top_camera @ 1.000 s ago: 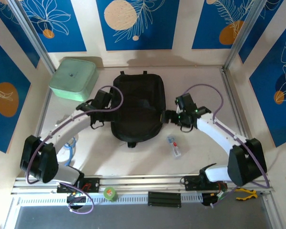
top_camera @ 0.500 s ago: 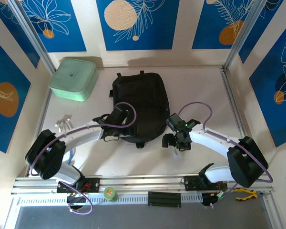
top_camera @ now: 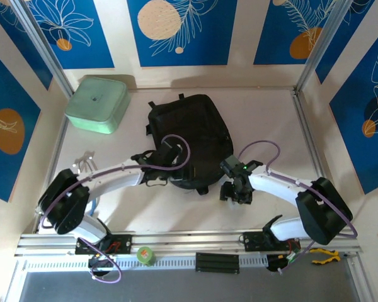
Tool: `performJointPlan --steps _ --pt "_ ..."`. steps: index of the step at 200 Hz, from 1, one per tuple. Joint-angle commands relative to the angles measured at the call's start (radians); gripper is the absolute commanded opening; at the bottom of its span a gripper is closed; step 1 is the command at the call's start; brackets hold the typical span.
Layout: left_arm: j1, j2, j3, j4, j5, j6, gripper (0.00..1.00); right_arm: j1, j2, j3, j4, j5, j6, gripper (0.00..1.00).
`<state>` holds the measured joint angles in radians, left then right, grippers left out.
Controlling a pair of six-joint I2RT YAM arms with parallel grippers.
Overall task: Pack the student bag
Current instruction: Pick up the pencil case from the bottom-center of the table.
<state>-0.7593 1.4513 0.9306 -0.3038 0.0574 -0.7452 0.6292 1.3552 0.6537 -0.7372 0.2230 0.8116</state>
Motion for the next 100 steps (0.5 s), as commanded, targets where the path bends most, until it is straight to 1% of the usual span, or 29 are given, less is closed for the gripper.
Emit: performJointPlan --steps 1,21,34,57,79,100 --pt "0.041 -0.043 0.028 -0.022 0.003 0.057 0.84 0.007 0.048 0.009 -0.013 -0.004 0.017 0.59" --pt "0.048 -0.022 0.053 -0.005 0.034 0.109 0.84 0.007 0.081 0.022 -0.006 0.013 0.015 0.53" --pt "0.049 0.014 0.08 0.003 0.071 0.144 0.84 0.003 0.099 0.036 -0.01 0.024 0.015 0.46" --pt "0.049 0.091 0.137 0.005 0.121 0.165 0.83 -0.007 0.101 0.052 -0.023 0.039 0.034 0.39" --pt "0.045 0.154 0.148 0.063 0.185 0.154 0.8 -0.015 0.055 0.061 -0.039 0.065 0.049 0.38" --pt "0.037 0.208 0.153 0.086 0.213 0.16 0.77 -0.046 -0.016 0.075 -0.07 0.102 0.057 0.39"
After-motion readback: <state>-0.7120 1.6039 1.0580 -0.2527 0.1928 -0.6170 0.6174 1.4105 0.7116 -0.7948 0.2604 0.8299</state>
